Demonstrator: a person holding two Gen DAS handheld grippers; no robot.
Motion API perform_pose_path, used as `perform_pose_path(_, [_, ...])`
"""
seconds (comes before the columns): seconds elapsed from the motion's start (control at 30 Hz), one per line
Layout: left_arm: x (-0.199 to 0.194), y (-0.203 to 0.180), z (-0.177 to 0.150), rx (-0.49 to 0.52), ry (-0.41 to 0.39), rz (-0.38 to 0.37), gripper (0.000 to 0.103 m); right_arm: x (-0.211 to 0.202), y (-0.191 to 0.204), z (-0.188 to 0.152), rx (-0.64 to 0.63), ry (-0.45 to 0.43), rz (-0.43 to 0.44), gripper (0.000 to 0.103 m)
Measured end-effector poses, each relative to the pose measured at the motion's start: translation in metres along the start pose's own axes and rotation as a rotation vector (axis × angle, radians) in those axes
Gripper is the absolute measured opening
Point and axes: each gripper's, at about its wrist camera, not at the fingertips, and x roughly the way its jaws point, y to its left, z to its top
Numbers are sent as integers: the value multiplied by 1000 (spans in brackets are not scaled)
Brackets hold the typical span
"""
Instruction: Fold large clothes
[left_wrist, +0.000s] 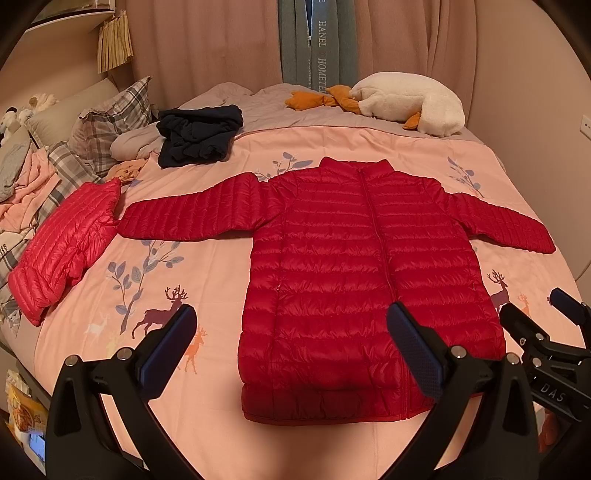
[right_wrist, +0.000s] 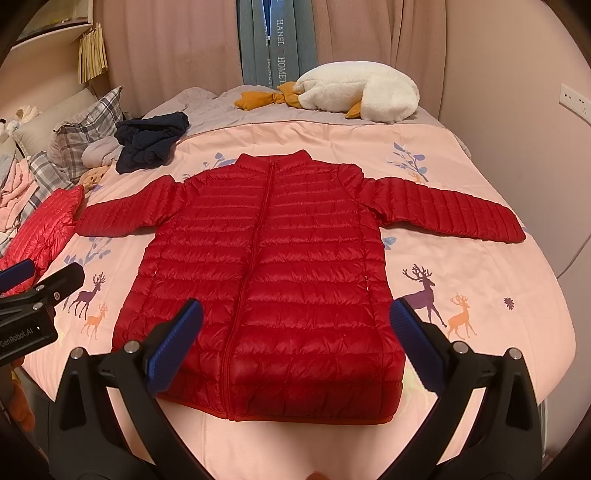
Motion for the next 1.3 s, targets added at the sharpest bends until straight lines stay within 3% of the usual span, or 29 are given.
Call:
perform_pose_path(0.7, [6,-2,-3,6,8,-5,102,0,-2,3,4,1,3,101])
perform_pose_path(0.9, [15,2,-3,-14,25,-42,102,6,-7,3,25,6,25,101])
perform_pose_path(1.0, [27,10,0,-61,29,-91,102,14,-12,2,68,1,91,101])
perform_pose_path(1.17, [72,42,7,-193,33,-224,102,27,-28,4,209,-49,280,101])
perform_pose_path(1.3, [134,98,10,-391,62,-321,102,51,-40,6,346,-37,449,101])
